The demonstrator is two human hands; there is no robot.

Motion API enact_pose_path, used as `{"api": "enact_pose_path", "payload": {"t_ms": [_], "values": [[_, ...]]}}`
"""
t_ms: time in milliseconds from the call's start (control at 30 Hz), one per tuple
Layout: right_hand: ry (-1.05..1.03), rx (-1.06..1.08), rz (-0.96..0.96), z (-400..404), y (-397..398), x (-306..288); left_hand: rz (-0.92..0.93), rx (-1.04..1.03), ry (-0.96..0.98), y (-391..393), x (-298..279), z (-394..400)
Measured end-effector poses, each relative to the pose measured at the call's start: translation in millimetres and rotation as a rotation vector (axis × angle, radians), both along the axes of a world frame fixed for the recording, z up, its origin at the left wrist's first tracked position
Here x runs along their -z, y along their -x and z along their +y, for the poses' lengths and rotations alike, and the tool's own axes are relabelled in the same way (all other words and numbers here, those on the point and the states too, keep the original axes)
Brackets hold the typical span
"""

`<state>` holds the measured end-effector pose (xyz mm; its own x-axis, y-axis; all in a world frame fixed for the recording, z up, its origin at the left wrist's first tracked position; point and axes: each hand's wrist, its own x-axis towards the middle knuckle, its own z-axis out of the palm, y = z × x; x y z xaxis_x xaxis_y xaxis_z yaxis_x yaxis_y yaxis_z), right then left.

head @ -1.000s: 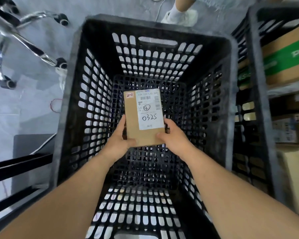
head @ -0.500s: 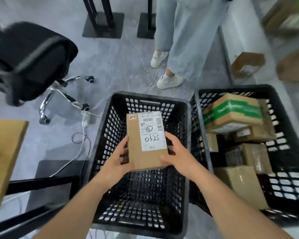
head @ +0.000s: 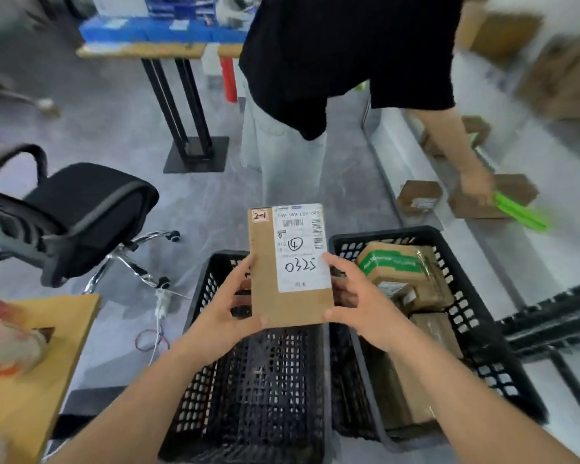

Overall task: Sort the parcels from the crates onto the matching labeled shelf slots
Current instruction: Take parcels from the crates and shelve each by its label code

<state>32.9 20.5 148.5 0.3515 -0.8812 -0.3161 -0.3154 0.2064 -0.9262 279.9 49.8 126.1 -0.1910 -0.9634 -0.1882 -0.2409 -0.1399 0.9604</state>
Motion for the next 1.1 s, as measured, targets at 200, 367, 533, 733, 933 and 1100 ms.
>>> {"api": "enact_pose_path", "payload": {"t_ms": [200,367,533,733,933,1100], "values": [[0.093,0.139,0.026,39,17,-47,0.026,0.175,0.116,15,-34,-7],[0.189,0.273,0.062,72,26,-69,0.069,0.307,0.197,29,-53,-8],[0.249,0.392,0.096,109,36,-94,0.119,0.455,0.265,52,-73,-7],[0.37,0.585,0.143,157,52,-112,0.203,0.62,0.369,89,-97,-1],[0.468,0.721,0.178,199,68,-132,0.257,0.729,0.408,123,-119,10],[0.516,0.823,0.192,227,90,-144,0.255,0.852,0.461,160,-134,19]]}}
